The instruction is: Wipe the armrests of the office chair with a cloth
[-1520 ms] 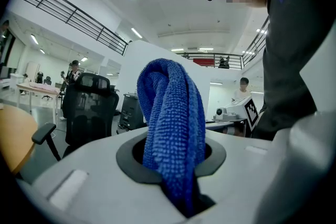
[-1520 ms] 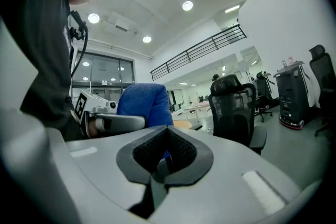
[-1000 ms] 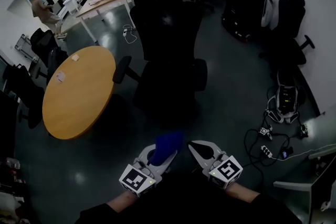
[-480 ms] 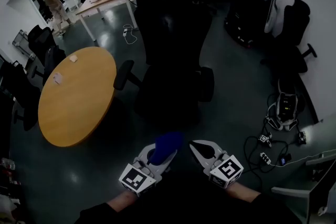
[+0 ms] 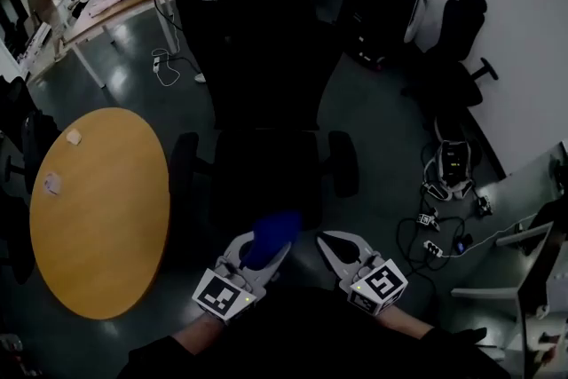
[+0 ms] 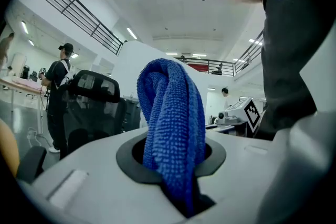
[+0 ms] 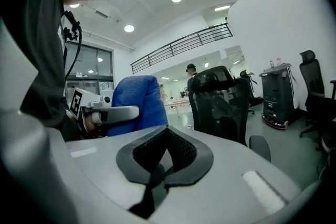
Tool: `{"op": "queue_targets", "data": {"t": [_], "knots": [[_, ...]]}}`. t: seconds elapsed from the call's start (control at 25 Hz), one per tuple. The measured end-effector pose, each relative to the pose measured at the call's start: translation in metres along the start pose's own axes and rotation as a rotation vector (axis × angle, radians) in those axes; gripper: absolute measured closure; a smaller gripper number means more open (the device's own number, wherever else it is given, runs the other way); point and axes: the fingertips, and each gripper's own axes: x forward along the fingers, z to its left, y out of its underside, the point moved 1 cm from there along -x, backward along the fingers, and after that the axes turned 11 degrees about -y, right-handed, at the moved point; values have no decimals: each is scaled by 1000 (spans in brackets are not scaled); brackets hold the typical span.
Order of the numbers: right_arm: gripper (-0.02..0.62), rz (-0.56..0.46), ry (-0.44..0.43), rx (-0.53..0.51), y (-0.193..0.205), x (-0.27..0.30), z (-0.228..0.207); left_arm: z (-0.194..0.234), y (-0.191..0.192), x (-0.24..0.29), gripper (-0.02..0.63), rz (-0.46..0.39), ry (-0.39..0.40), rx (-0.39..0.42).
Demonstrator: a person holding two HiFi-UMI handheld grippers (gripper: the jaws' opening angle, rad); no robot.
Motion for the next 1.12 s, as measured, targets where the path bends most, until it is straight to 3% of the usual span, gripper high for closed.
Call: {"op": "queue_targets", "data": {"t": [0.16, 0.4, 0.64, 1.12], "knots": [[591, 23, 123, 43, -10, 26, -13, 41, -4, 11, 497, 16, 64, -6], [591, 45, 197, 51, -11, 46, -32, 86, -3, 36, 497, 25, 112, -44], [591, 22, 179, 61, -14, 42, -81, 91, -8, 86, 497, 47, 130, -9], [591, -23, 101, 107, -37, 33, -202, 94, -16, 187, 497, 103, 26, 36]]}}
